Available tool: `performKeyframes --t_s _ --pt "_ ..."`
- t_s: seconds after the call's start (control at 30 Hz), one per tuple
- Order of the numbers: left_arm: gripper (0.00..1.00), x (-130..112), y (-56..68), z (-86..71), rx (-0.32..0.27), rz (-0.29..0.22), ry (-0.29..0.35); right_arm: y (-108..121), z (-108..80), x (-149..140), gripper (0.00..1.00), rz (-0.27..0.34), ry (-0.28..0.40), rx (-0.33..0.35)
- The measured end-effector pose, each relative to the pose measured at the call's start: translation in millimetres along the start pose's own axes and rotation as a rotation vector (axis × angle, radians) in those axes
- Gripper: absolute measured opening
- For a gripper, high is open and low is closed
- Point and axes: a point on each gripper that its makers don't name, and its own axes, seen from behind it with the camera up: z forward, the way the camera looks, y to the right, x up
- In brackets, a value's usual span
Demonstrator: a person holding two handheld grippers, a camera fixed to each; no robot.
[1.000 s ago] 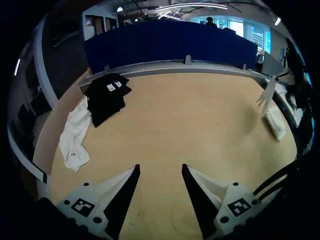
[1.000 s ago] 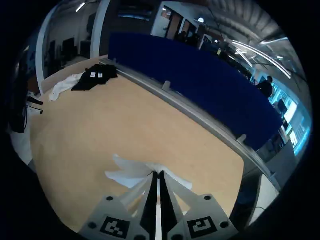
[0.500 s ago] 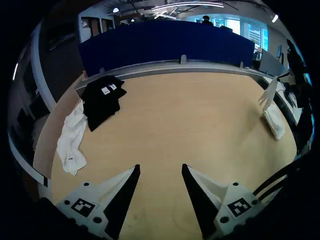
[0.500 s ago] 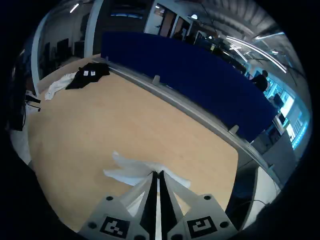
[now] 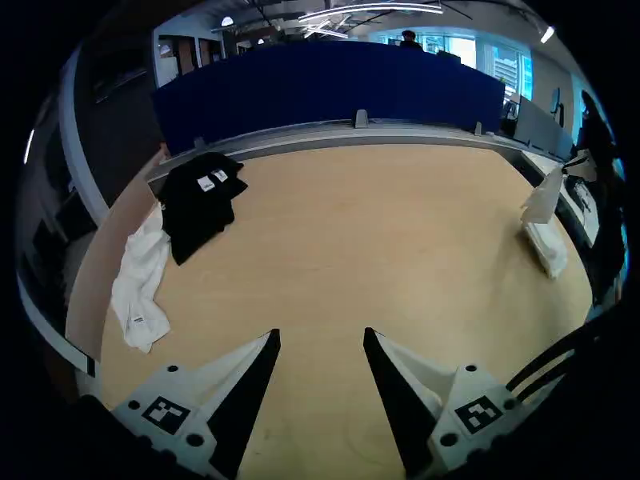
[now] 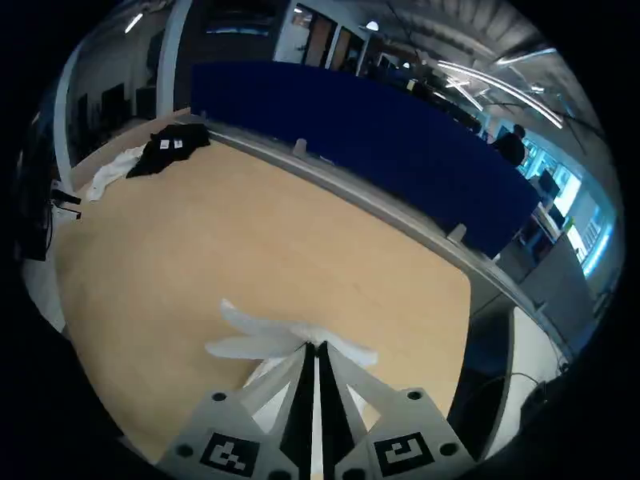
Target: Fold towel
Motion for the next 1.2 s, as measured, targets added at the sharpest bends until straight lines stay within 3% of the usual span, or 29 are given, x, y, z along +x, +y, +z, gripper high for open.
performKeyframes --t_s 0.5,1.2 --pt "0.77 -1 7.5 -2.8 -0.017 0.026 0.0 -1 -17.6 -67 0.03 0.076 -0.066 -0.047" --pt "0.76 -4 8.2 -10.5 -0.015 0.04 0.003 1 -12.0 -138 0.03 0.134 -0.158 -0.097"
